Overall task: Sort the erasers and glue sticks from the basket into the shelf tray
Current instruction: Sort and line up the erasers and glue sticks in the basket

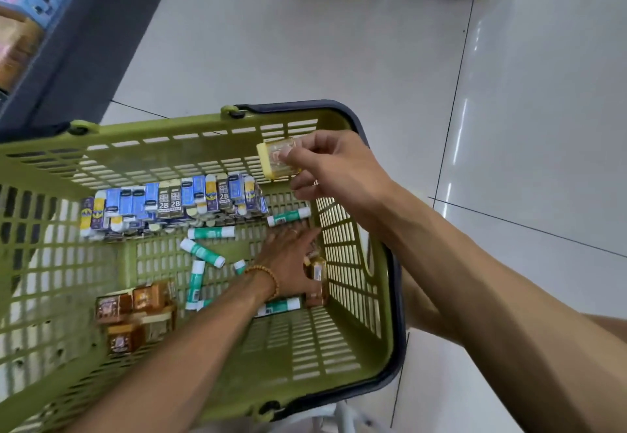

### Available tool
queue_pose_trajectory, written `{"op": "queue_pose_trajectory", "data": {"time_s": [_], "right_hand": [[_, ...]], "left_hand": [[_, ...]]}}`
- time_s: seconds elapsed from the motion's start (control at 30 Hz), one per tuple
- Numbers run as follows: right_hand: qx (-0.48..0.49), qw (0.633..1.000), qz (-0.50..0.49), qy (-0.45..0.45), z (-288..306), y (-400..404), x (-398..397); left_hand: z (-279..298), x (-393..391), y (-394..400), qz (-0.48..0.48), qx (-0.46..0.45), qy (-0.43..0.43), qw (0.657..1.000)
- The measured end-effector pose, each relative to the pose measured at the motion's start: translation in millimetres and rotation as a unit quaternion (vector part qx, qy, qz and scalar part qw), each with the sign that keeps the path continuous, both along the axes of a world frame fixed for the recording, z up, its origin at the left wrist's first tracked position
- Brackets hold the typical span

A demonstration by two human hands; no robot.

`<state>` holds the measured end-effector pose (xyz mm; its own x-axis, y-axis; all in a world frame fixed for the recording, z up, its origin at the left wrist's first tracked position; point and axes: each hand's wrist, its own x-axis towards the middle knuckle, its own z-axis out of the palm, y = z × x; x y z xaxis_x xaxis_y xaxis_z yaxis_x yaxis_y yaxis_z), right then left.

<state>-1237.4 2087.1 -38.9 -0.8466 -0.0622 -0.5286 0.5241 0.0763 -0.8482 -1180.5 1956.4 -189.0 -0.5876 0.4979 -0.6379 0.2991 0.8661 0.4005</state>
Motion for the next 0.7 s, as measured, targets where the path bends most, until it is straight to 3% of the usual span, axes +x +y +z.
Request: {"op": "queue_pose_trajectory", "data": {"time_s": [0.17, 0.43, 0.53, 0.7], "right_hand": [[0.022, 1.0, 0.015, -0.002, -4, -4, 4], [0.02, 0.999, 0.026, 0.002, -4, -3, 6], [0.018, 1.0, 0.024, 0.003, -3, -3, 6], [0.021, 0.999, 0.027, 0.004, -3, -3, 6]], "left_hand": [[3, 8, -7, -0.07, 0.034, -0.057, 0.995], [9, 8, -5, -0.086, 0.024, -0.151, 0.984], [7, 13, -8, -0.061, 0.036, -0.171, 0.983], [9, 9, -16, 0.067, 0.066, -0.273, 0.957]]}}
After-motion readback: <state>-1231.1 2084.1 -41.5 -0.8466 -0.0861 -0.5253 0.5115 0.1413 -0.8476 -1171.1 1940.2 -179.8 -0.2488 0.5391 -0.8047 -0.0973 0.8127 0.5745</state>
